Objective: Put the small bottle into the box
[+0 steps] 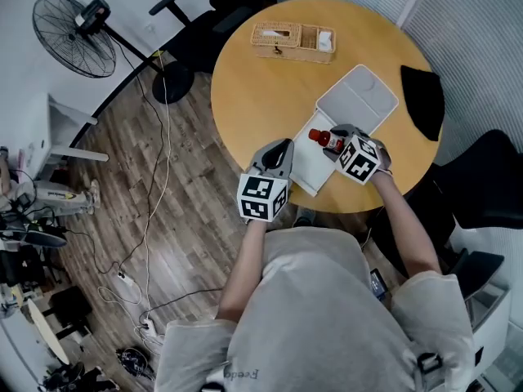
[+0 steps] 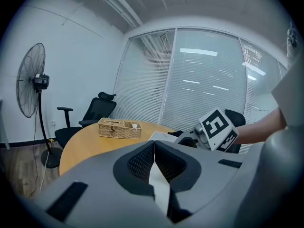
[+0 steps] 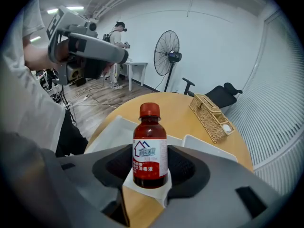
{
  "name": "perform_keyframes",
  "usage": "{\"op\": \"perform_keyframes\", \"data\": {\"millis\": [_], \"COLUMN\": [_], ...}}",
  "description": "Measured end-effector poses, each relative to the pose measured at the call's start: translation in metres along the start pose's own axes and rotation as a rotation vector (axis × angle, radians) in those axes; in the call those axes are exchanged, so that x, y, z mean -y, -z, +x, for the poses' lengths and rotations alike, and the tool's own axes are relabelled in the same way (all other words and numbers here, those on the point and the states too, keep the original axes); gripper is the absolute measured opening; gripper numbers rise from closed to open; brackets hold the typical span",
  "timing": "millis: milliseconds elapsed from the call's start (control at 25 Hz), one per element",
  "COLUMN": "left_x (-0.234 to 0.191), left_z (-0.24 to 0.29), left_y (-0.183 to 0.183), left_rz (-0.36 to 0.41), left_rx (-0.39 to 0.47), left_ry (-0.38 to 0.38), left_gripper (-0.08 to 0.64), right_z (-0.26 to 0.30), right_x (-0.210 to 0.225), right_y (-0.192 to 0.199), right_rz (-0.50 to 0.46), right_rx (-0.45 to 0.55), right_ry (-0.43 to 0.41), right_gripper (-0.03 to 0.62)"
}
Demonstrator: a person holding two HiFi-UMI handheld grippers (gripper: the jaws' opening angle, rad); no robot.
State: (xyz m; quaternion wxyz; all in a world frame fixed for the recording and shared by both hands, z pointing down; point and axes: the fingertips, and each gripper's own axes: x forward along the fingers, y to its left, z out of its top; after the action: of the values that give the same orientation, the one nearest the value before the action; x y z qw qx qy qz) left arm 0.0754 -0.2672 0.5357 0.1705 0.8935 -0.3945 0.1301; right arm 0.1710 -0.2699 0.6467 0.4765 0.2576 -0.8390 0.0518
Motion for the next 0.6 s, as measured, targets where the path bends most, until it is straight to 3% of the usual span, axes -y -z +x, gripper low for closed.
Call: {"op": "perform_keyframes", "data": {"millis": [160,600], "left_x": [0.000,-0.004], "left_z": [-0.005,-0.020], "left_y": [0.000,0.025], "left_rz": [-0.012,-0.051], "left_rx": [0.007,-0.016], "left_ry": [-0.019,-0.070], "left_gripper": [0.029,0.029], "right_z": [0.009,0.036], "right_x": [-0.005,-0.021], "right_y": [0.002,0.006], "right_rz": [-0.058,-0.074], "right_rx": [-0.033,-0.083], "right_ry": [-0.047,-0.133], "right_gripper": [0.225,0.225]}}
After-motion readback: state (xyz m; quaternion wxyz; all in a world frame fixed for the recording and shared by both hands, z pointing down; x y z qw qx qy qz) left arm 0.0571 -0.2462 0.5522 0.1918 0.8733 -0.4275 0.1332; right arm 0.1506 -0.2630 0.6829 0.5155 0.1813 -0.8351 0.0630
